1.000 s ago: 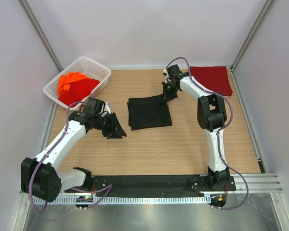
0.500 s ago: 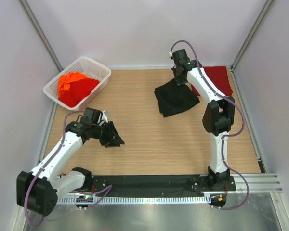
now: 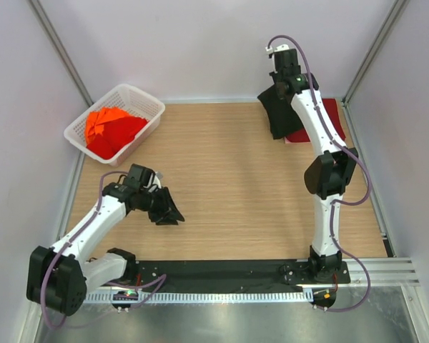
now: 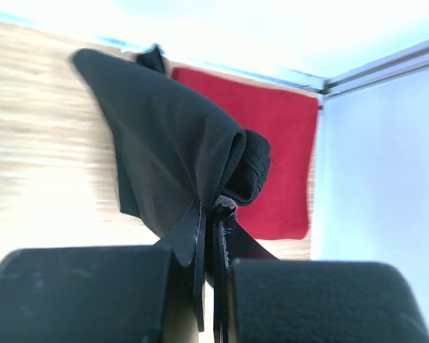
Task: Fold and stack the t-shirts
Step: Neatly place the folded tshirt to the corner
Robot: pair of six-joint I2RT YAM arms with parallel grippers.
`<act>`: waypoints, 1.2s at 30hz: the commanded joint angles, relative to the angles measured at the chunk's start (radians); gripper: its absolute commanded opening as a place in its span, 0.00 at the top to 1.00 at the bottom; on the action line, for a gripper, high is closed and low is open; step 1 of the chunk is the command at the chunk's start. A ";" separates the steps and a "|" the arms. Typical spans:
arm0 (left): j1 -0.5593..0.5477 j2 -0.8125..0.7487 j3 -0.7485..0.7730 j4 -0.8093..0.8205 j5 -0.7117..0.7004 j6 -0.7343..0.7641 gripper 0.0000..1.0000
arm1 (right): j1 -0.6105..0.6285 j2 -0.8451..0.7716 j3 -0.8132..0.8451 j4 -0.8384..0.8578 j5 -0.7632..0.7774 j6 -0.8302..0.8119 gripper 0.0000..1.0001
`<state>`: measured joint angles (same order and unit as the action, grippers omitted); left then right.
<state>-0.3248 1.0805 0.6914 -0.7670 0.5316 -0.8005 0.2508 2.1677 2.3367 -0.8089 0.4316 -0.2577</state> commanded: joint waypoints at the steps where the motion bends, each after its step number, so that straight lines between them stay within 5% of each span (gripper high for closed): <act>1: 0.004 0.021 0.033 0.021 0.014 0.004 0.67 | -0.022 0.009 0.078 0.044 0.039 -0.040 0.99; 36: 0.004 0.180 0.102 0.089 0.080 0.021 0.68 | -0.061 -0.060 0.125 -0.039 0.048 -0.048 0.99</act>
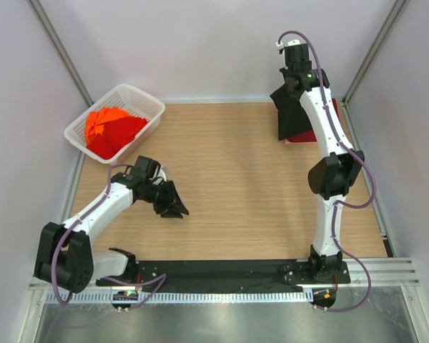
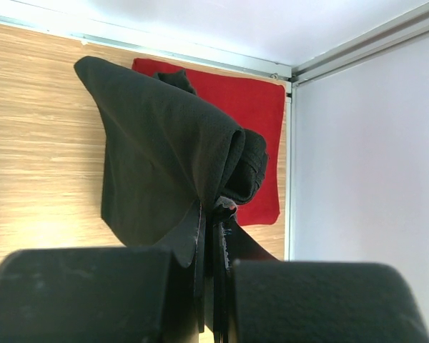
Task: Fold and stack the t-shirts
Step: Neatly place the folded tshirt to the corner
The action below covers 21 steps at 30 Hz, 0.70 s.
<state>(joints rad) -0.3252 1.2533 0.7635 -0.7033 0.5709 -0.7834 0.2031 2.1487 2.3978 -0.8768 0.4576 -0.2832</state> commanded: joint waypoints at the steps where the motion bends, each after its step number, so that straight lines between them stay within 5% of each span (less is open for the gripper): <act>1: 0.005 0.011 0.031 0.025 0.041 0.004 0.68 | -0.011 -0.033 0.069 0.018 0.027 -0.025 0.99; 21: 0.006 0.120 0.086 0.057 0.055 -0.020 0.68 | -0.100 0.092 0.083 0.116 -0.022 -0.053 0.99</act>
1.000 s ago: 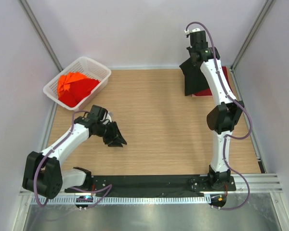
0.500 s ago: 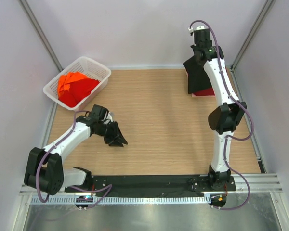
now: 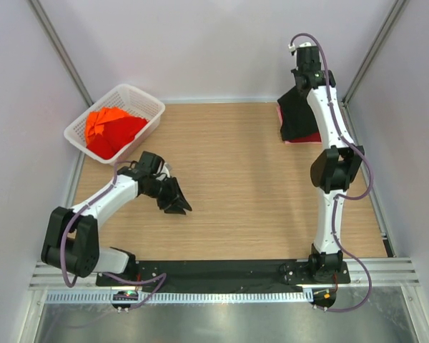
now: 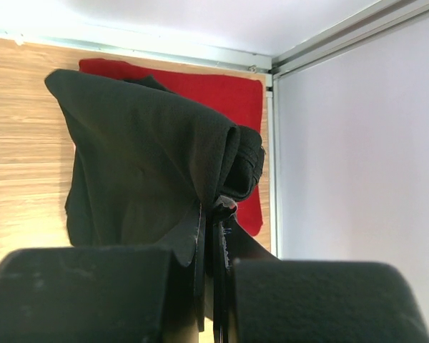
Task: Fold and stack the t-shirts
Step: Neatly place the folded tshirt to the corner
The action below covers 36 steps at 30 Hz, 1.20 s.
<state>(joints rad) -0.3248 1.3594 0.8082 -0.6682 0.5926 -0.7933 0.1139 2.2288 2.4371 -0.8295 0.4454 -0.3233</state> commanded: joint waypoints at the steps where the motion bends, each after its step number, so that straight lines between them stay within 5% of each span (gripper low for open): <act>1: 0.006 0.021 0.043 0.022 0.035 -0.009 0.68 | -0.013 0.020 0.043 0.082 -0.013 -0.013 0.99; 27: 0.003 0.348 0.247 -0.002 0.072 0.008 0.69 | -0.174 0.359 0.094 0.401 0.072 -0.034 0.99; 29: 0.004 0.368 0.258 -0.008 0.078 0.019 0.69 | -0.194 0.390 0.097 0.464 0.111 -0.031 0.87; 31: 0.004 0.379 0.270 -0.019 0.079 0.034 0.69 | -0.203 0.403 0.082 0.522 0.163 -0.046 0.49; 35: 0.003 0.382 0.276 -0.021 0.091 0.048 0.69 | -0.217 0.419 0.059 0.714 0.313 -0.123 0.13; 36: 0.004 0.371 0.276 -0.021 0.096 0.054 0.69 | -0.218 0.419 0.065 0.728 0.335 -0.131 0.12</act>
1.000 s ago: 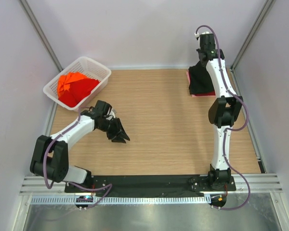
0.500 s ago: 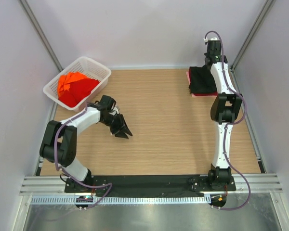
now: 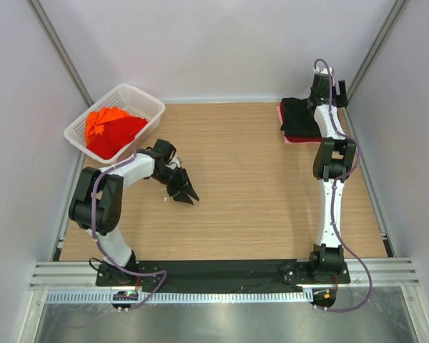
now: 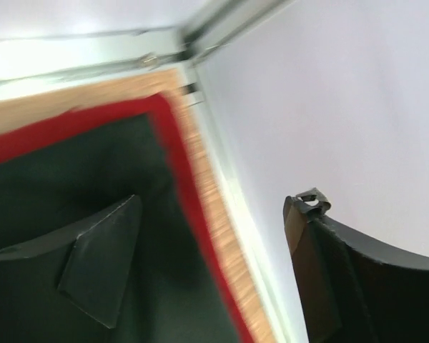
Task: Fold and stack the t-shirts
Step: Neatly place the folded tshirt to the corner
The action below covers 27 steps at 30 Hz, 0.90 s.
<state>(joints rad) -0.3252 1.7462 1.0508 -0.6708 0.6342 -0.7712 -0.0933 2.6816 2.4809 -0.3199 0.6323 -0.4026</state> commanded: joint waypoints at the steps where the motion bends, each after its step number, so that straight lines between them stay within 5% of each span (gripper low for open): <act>1: 0.005 -0.023 0.031 -0.018 0.055 0.038 0.69 | -0.010 -0.037 0.030 0.235 0.182 -0.057 0.12; 5: 0.005 -0.089 0.018 -0.033 0.058 0.062 0.69 | 0.001 -0.143 0.013 0.194 0.256 0.030 0.11; 12: 0.006 -0.299 -0.087 -0.035 0.062 0.085 0.69 | 0.194 -0.481 -0.184 -0.126 0.144 0.209 0.05; 19: 0.005 -0.609 -0.253 0.007 0.056 0.024 0.61 | 0.441 -0.978 -0.766 -0.289 -0.293 0.800 0.00; 23: 0.006 -0.721 -0.308 0.026 0.039 -0.016 0.54 | 0.463 -1.301 -1.268 -0.031 -0.758 1.126 0.00; 27: 0.005 -0.784 -0.368 0.069 0.047 -0.075 0.50 | 0.477 -1.561 -1.684 0.160 -0.913 1.347 0.00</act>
<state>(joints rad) -0.3248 0.9955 0.7166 -0.6594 0.6559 -0.7868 0.3798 1.2190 1.0122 -0.3061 -0.0151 0.6235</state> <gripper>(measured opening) 0.489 0.996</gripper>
